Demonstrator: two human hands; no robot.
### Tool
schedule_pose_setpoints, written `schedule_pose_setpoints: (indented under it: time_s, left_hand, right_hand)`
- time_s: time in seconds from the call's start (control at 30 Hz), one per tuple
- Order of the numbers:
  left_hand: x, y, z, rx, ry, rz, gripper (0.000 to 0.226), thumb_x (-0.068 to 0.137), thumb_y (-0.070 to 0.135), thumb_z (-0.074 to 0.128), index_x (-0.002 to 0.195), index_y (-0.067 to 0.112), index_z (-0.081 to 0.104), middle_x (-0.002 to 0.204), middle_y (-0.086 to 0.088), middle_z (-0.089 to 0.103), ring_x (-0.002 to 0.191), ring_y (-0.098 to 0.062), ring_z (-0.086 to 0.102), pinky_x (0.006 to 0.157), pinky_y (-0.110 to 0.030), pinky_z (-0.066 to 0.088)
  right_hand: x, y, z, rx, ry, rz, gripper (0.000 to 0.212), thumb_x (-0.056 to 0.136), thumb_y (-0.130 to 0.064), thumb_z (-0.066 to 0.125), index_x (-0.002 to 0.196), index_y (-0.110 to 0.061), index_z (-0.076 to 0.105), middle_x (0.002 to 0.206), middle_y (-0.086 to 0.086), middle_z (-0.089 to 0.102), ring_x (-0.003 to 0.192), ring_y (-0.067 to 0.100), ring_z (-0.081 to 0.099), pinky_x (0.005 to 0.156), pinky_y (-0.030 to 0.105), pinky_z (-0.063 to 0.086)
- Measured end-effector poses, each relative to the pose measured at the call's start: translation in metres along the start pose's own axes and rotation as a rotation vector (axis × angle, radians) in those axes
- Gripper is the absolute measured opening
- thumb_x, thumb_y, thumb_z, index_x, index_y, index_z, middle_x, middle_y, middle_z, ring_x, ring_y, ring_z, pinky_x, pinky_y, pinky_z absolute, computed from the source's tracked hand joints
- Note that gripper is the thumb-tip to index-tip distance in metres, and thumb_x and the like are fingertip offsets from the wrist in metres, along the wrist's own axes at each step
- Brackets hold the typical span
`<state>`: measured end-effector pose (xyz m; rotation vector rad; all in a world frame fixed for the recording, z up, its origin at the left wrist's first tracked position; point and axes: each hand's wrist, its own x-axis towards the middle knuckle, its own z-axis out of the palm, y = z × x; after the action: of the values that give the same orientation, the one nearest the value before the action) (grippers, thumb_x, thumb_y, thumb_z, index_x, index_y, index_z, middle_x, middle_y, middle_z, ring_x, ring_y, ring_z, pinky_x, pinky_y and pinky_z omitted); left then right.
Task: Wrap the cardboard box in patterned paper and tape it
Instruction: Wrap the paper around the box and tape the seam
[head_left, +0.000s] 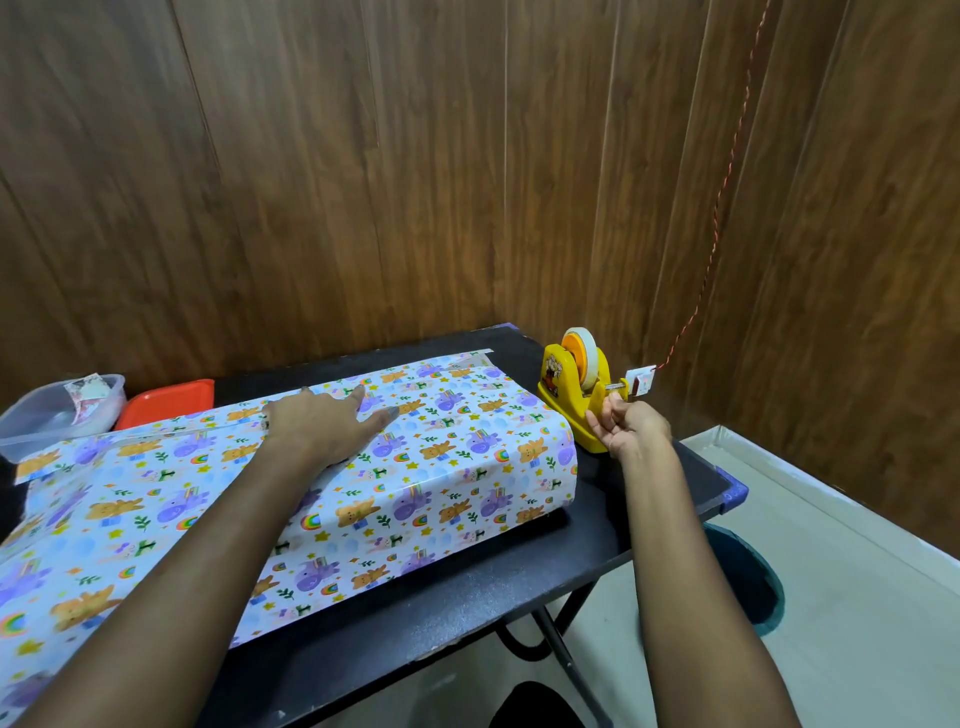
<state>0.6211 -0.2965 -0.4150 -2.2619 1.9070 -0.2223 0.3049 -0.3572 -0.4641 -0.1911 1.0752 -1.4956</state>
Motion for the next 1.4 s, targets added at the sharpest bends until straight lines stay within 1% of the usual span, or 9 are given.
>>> schedule_pose_setpoints:
  time_s: [0.13,0.3,0.37,0.53,0.67,0.8,0.93,1.27,1.4]
  left_hand:
    - [0.001,-0.002,0.002,-0.005,0.028,0.016,0.077,0.082,0.076,0.005,0.148,0.038,0.013,0.134,-0.011,0.052,0.133,-0.030,0.038,0.094,-0.041,0.045]
    - [0.005,-0.003,0.002,0.010,0.075,0.040,0.078,0.082,0.076,0.004,0.148,0.037,0.015,0.130,-0.008,0.056,0.131,-0.029,0.041,0.087,-0.037,0.048]
    - [0.004,-0.003,0.003,0.012,0.077,0.050,0.078,0.082,0.076,0.004,0.148,0.036,0.016,0.126,-0.008,0.059,0.130,-0.028,0.042,0.084,-0.036,0.047]
    - [-0.001,-0.013,-0.002,0.021,0.094,0.060,0.087,0.081,0.078,0.013,0.151,0.026,0.012,0.132,-0.009,0.054,0.120,-0.028,0.050,0.080,-0.033,0.043]
    - [-0.006,-0.046,-0.001,-0.085,0.078,0.080,0.111,0.066,0.090,0.022,0.150,0.018,0.011,0.115,-0.005,0.064,0.106,-0.025,0.058,0.074,-0.031,0.044]
    - [-0.009,-0.077,0.010,-0.400,0.026,0.071,0.114,0.064,0.083,0.048,0.150,0.018,0.012,0.144,0.005,0.044,0.126,-0.017,0.047,0.094,-0.029,0.041]
    - [-0.015,-0.081,0.014,-0.555,0.020,0.093,0.098,0.077,0.059,0.062,0.150,0.016,0.012,0.152,0.012,0.028,0.136,-0.011,0.034,0.102,-0.025,0.032]
    - [-0.014,-0.083,0.024,-0.641,0.079,0.106,0.104,0.077,0.059,0.063,0.151,0.018,0.002,0.147,0.011,0.038,0.135,-0.013,0.037,0.104,-0.026,0.035]
    - [-0.014,-0.083,0.025,-0.656,0.077,0.111,0.104,0.077,0.060,0.062,0.151,0.018,0.001,0.147,0.012,0.037,0.135,-0.012,0.037,0.105,-0.028,0.035]
  right_hand:
    - [0.002,0.005,-0.004,-0.028,0.101,-0.034,0.028,0.095,0.008,0.037,0.071,-0.003,0.047,0.066,0.009,0.046,0.053,0.012,0.041,0.077,0.047,0.053]
    - [0.004,0.019,-0.027,-0.189,0.013,-0.091,0.027,0.097,0.001,0.041,0.073,-0.006,0.052,0.063,0.004,0.041,0.031,0.005,0.041,0.053,0.029,0.058]
    - [-0.006,0.003,-0.019,-0.327,-0.043,-0.189,0.025,0.097,-0.004,0.046,0.074,-0.007,0.056,0.062,0.004,0.043,0.039,0.006,0.043,0.042,0.023,0.052]
    - [-0.058,-0.004,0.032,-0.559,-0.380,-0.249,0.020,0.096,0.001,0.047,0.080,-0.004,0.059,0.061,0.006,0.045,0.044,0.008,0.041,0.045,0.023,0.051]
    - [-0.091,0.039,0.088,-0.741,-0.589,-0.158,0.021,0.095,0.003,0.047,0.078,-0.004,0.058,0.060,0.006,0.046,0.041,0.006,0.040,0.040,0.018,0.045]
    - [-0.116,0.086,0.142,-0.921,-0.693,-0.101,0.026,0.094,0.006,0.043,0.072,-0.003,0.053,0.060,0.007,0.045,0.049,0.010,0.034,0.039,0.019,0.041]
    - [-0.119,0.123,0.184,-1.062,-0.690,-0.022,0.033,0.097,0.006,0.035,0.067,0.000,0.048,0.061,0.008,0.045,0.039,0.008,0.033,0.034,0.014,0.037]
    - [-0.108,0.153,0.253,-1.544,-0.540,0.062,0.037,0.101,-0.011,0.034,0.070,-0.003,0.053,0.058,0.005,0.047,0.045,0.009,0.032,0.041,0.020,0.035]
    - [-0.111,0.156,0.262,-1.656,-0.513,0.080,0.037,0.100,-0.012,0.033,0.070,-0.001,0.052,0.033,0.006,0.042,0.040,0.008,0.032,0.033,0.012,0.034]
